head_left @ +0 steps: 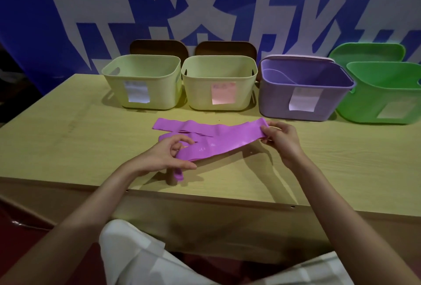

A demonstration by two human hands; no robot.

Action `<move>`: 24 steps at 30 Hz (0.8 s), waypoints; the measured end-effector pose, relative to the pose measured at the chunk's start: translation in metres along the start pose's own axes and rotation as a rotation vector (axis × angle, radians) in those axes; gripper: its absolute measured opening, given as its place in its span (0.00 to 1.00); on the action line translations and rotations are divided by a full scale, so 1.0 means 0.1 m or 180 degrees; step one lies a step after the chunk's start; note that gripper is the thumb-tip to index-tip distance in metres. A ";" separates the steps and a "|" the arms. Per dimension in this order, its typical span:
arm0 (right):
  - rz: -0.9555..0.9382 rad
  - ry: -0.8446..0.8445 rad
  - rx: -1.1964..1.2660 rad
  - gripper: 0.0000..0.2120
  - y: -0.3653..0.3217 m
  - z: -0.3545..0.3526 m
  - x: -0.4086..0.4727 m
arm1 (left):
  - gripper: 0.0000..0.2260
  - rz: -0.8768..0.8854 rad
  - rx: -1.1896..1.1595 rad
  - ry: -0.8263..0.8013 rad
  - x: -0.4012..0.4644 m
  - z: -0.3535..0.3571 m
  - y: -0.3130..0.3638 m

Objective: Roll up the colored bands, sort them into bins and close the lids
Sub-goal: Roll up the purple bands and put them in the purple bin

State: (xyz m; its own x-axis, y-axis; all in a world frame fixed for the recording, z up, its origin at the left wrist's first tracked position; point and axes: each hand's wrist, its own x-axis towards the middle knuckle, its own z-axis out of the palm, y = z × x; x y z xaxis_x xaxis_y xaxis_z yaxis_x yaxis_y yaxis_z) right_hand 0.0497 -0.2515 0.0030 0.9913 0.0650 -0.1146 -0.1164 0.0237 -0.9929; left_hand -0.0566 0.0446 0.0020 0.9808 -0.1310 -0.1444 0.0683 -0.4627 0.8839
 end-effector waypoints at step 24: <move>-0.0317 0.0085 0.0039 0.07 0.16 -0.62 -0.12 | 0.05 0.0000 -0.0053 0.0927 0.06 0.03 0.08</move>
State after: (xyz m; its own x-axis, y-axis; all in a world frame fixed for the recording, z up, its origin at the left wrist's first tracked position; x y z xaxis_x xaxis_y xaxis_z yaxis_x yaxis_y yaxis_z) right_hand 0.0394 -0.3140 -0.0133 0.9993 0.0350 -0.0164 -0.0178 0.0409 -0.9990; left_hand -0.0502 0.0378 0.0071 0.9918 0.1274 -0.0127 0.0689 -0.4479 0.8914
